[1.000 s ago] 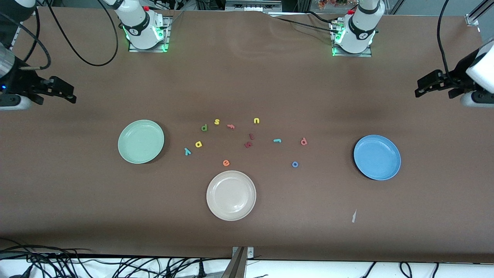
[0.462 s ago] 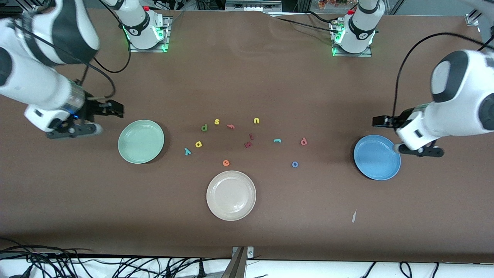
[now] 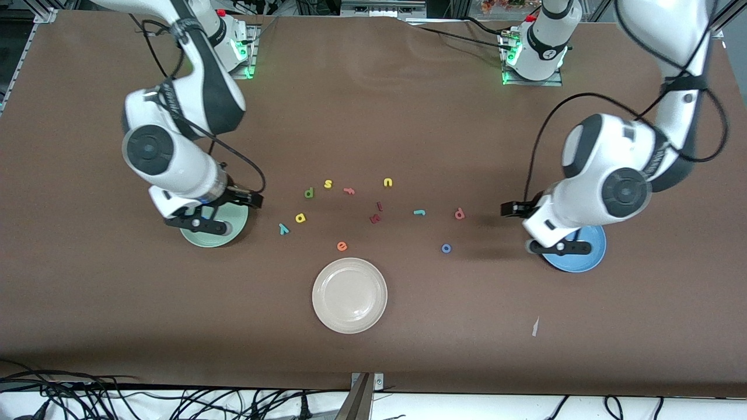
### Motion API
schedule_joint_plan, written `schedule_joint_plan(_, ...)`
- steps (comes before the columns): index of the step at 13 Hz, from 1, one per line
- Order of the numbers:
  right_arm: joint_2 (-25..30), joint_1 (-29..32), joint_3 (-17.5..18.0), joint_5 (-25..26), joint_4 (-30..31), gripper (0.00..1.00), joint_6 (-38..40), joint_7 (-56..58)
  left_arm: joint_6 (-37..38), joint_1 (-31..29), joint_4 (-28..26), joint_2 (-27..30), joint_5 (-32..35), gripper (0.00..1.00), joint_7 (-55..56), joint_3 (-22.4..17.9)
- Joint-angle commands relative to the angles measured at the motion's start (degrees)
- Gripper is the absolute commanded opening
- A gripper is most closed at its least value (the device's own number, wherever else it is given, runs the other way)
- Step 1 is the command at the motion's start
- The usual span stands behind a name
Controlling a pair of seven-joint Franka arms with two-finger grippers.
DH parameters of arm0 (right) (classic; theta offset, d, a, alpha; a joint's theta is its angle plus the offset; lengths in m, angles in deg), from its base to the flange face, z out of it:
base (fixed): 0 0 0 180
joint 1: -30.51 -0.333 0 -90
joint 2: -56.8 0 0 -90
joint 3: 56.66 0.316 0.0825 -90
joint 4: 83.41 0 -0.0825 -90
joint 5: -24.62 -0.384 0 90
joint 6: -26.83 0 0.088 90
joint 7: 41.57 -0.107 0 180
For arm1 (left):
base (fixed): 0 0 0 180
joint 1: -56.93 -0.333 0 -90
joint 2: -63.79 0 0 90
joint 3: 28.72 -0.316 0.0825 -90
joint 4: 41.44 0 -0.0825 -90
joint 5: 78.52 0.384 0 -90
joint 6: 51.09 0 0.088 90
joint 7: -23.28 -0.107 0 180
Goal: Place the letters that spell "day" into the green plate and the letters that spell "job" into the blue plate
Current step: 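Grasp the pink p and yellow a with the left and right grippers, then open both grippers over the blue and green plates, releasing the p and a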
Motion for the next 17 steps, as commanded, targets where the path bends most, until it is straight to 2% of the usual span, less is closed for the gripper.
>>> schedule_joint_plan(1,-4.82,-1.9,-0.24,-0.38,1.23,1.0,-7.06,-10.53,-12.18,3.41,-8.44,0.76,-1.59,1.0,6.01,-0.59)
schedule_joint_plan(3,-7.9,-3.3,-0.16,-0.47,2.02,0.99,-11.31,-18.64,-21.41,6.04,-13.72,-0.29,-1.32,1.0,12.24,-0.68)
schedule_joint_plan(7,-13.09,-6.82,-0.24,-0.56,2.11,0.97,-20.44,-32.7,-26.19,9.04,-13.92,-5.12,0.26,1.0,23.42,-0.68)
schedule_joint_plan(10,-13.89,-7.26,-0.16,-0.73,3.25,0.91,-23.17,-34.48,-29.0,10.27,-13.92,-7.94,0.35,1.0,27.38,-0.77)
schedule_joint_plan(12,-13.72,-7.26,-0.15,-0.73,7.54,0.86,-29.74,-35.01,-29.01,11.07,-14.18,-8.74,0.35,0.83,30.53,-0.77)
schedule_joint_plan(15,-13.63,-7.26,-0.15,-0.73,9.41,0.7,-32.94,-35.1,-29.01,11.68,-14.18,-8.91,0.35,0.68,33.19,-0.77)
schedule_joint_plan(17,-13.8,-7.26,-0.15,-0.73,9.49,0.68,-32.94,-35.63,-29.01,11.68,-14.27,-9.18,0.35,0.64,33.19,-0.77)
